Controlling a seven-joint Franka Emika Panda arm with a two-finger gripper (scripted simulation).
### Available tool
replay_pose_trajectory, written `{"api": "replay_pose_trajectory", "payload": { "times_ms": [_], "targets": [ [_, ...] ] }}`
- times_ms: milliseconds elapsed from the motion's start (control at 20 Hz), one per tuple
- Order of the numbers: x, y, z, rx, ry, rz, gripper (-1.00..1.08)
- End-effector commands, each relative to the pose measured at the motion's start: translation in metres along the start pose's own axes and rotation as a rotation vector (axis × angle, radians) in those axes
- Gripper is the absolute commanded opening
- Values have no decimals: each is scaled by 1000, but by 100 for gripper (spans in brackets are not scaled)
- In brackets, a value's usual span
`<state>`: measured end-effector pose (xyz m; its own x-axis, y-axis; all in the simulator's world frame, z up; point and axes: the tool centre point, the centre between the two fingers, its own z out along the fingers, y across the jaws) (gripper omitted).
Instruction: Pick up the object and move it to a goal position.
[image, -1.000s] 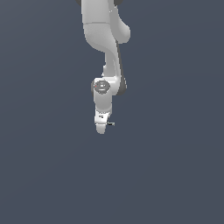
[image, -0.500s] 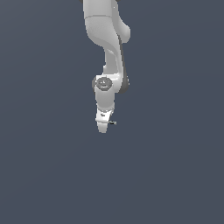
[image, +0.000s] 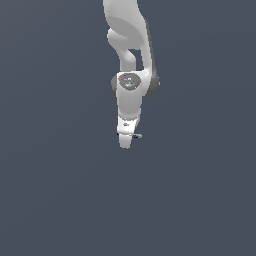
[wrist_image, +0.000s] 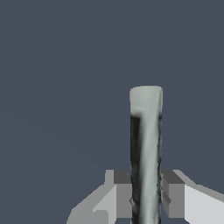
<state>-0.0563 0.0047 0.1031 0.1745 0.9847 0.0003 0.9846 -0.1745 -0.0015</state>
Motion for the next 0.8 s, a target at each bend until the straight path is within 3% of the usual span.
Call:
{"api": "replay_pose_trajectory", "payload": {
  "times_ms": [0, 750],
  "targets": [
    [14, 5, -25, 0, 1, -1, -100],
    [92, 41, -167, 0, 2, 1, -100]
  ]
}}
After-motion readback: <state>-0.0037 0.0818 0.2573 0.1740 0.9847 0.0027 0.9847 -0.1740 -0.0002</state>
